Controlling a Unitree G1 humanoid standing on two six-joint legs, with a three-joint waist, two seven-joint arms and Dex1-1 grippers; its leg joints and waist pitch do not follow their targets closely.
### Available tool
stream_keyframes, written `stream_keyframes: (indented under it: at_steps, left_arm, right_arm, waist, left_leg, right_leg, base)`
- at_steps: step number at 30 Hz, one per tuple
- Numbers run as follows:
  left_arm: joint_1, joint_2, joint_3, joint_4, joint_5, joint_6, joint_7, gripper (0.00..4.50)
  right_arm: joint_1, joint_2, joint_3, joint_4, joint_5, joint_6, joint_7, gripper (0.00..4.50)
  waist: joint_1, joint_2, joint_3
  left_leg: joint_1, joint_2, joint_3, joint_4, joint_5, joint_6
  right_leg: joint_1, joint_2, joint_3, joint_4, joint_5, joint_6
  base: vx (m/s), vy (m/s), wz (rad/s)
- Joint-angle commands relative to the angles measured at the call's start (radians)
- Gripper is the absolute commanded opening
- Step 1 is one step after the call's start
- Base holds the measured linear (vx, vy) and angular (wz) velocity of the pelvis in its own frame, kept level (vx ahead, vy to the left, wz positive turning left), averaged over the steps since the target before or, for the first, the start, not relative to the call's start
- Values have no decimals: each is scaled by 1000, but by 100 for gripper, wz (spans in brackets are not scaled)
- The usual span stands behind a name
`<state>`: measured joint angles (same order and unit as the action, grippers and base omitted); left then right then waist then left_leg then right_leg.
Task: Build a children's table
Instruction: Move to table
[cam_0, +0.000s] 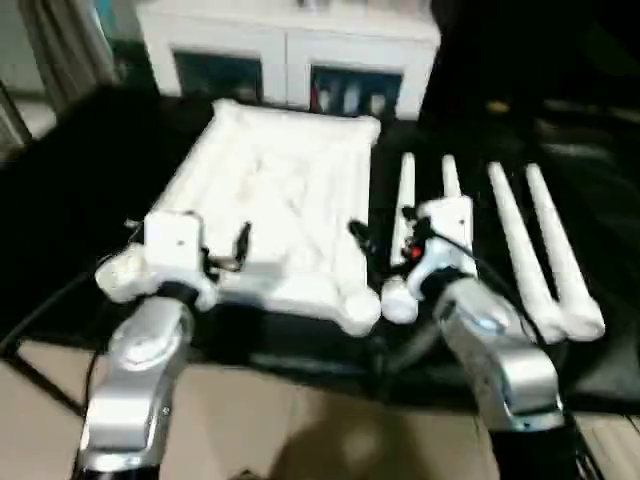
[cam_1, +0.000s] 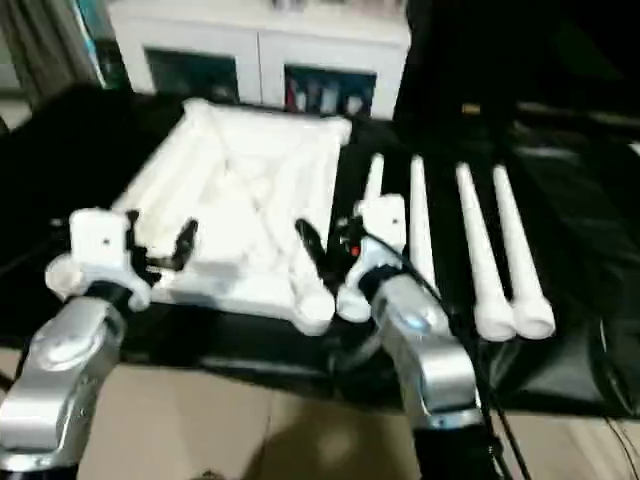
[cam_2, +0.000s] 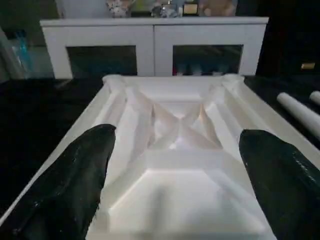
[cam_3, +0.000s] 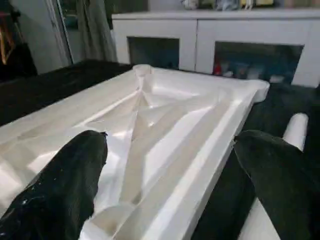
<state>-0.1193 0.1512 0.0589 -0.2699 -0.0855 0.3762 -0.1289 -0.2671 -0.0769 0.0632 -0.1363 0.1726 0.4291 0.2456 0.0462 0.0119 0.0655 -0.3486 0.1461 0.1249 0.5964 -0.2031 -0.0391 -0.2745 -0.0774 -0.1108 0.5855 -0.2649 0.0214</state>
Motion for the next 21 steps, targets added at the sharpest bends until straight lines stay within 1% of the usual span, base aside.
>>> stream_keyframes:
  at_steps: [1,2,3,4,5,6,7,8,9,10,11,12,13,14,15,16,17,18,19,20,21]
  left_arm:
    - [-8,1,-12,-3,-10,6,-5,443]
    - [-10,-1,-9,2,-12,3,-7,443]
    - [-13,-1,-6,7,-14,1,-8,443]
    - [-14,-2,-4,8,-15,1,-10,443]
    - [-13,0,-4,7,-12,3,-10,443]
    - [-13,1,-4,6,-10,5,-10,443]
    - [-11,1,-4,4,-11,7,-10,443]
    - [-11,0,-4,4,-11,8,-10,443]
    - [-10,1,-4,2,-10,8,-10,443]
    - [-10,2,-4,1,-10,7,-10,443]
    - [-9,4,-5,0,-6,8,-9,443]
    - [-7,4,-4,-1,-6,-2,-9,443]
    - [-4,12,-9,-5,1,1,-12,443]
    - [0,16,-8,-4,-5,-4,-23,443]
    - [3,21,-8,-4,-7,-9,-31,443]
    - [7,29,-6,-4,-7,-12,-40,443]
    - [8,31,-5,-4,-8,-12,-42,443]
    - [13,40,-3,-3,-11,-12,-54,443]
    - [15,47,-4,-1,-14,-14,-66,443]
    - [18,57,-8,1,-16,-14,-80,443]
    - [21,65,-10,4,-15,-16,-91,443]
  right_arm:
    - [7,-10,-16,-14,4,-5,2,450]
    - [10,-12,-18,-18,5,-3,2,450]
    - [12,-15,-19,-21,2,5,0,450]
    - [13,-16,-18,-23,-2,8,-2,450]
    - [13,-17,-19,-26,-5,15,-4,450]
    - [13,-17,-20,-27,-6,17,-4,450]
    - [14,-16,-21,-26,-3,16,-3,450]
    - [14,-17,-21,-26,-3,16,-3,450]
    - [15,-23,-12,-25,-12,20,-4,450]
    - [15,-26,-8,-23,-16,22,-4,450]
    - [14,-30,-3,-22,-20,22,-3,450]
    - [14,-32,-2,-22,-18,19,1,450]
    - [12,-35,-1,-24,-13,14,7,450]
    - [8,-38,-3,-29,-10,13,14,450]
    - [5,-42,-3,-32,-8,11,22,450]
    - [2,-49,0,-37,-6,7,36,450]
    - [1,-51,2,-39,-5,6,40,450]
    - [1,-58,5,-46,-2,4,53,450]
    - [1,-62,7,-51,1,2,60,450]
    - [2,-68,9,-57,5,0,69,450]
    - [2,-73,9,-62,9,-3,76,450]
  waist:
    - [-7,7,-41]
    - [-1,10,-54]
    - [-3,9,-70]
    - [-7,11,-75]
    - [-26,42,-92]
    - [-54,22,-84]
    - [-48,22,-82]
    - [-56,-1,-76]
    - [-32,-39,-72]
    - [-5,-42,-68]
    - [10,-59,-93]
    - [22,-47,-100]
    - [19,-40,-101]
    - [17,-2,-107]
    - [-8,33,-119]
    - [-36,47,-124]
    - [-42,38,-127]
    - [-38,23,-111]
    - [-23,6,-102]
    - [-9,-15,-92]
    - [3,-22,-80]
  left_leg:
    - [17,65,-20,-98,-604,-45]
    - [5,64,-12,-101,-463,-6]
    - [3,63,-9,-102,-328,35]
    - [3,63,-12,-102,-264,58]
    - [107,101,-1,-97,-188,35]
    - [170,163,-50,-108,-159,6]
    - [197,182,-53,-107,-141,14]
    - [173,180,-62,-104,-96,139]
    - [33,40,13,-52,-128,227]
    - [-11,-14,48,-2,-168,217]
    - [-96,-3,7,85,-108,199]
    - [-145,2,-17,95,14,157]
    - [-157,11,-25,72,82,136]
    - [-110,20,-27,-6,304,105]
    - [-9,67,-82,25,609,236]
    - [108,171,-188,51,1133,389]
    - [131,187,-215,63,1331,398]
    - [86,117,-193,55,1359,328]
    - [29,48,-152,48,1189,270]
    - [-12,-2,-98,35,919,216]
    - [-38,-9,-47,-6,253,129]
  right_leg:
    - [16,-80,59,-119,-545,-107]
    - [40,-77,62,-118,-449,-115]
    - [50,-62,57,-104,-297,-130]
    - [54,-53,51,-95,-218,-134]
    - [-13,-20,64,-51,-100,-138]
    - [-90,-6,48,23,-47,-106]
    - [-124,-17,51,43,-42,-82]
    - [-132,-47,66,60,4,-42]
    - [-14,-76,106,-25,115,-39]
    - [27,-114,152,-66,70,-82]
    - [120,-184,212,-70,133,-167]
    - [133,-164,201,-22,456,-201]
    - [133,-137,171,15,645,-214]
    - [82,-41,83,73,887,-169]
    - [-15,29,39,124,748,-67]
    - [-150,-36,96,123,315,14]
    - [-173,-69,127,109,249,40]
    - [-155,-69,149,62,273,67]
    - [-121,-57,146,25,329,54]
    - [-93,-37,133,-5,347,35]
    - [-58,-57,133,-24,163,-47]
  base:
    - [87,20,-7]
    - [112,20,-5]
    - [123,19,-2]
    - [123,19,-2]
    - [151,24,-11]
    - [176,4,-37]
    - [176,4,-37]
    - [158,-53,-52]
    - [109,-88,-19]
    - [109,-88,-19]
    - [122,-65,0]
    - [145,-31,-11]
    - [145,-31,-11]
    - [0,0,0]
    - [0,0,0]
    - [0,0,0]
    - [39,14,-21]
    - [-88,105,-15]
    - [-88,105,-15]
    - [-135,128,1]
    - [-87,44,5]
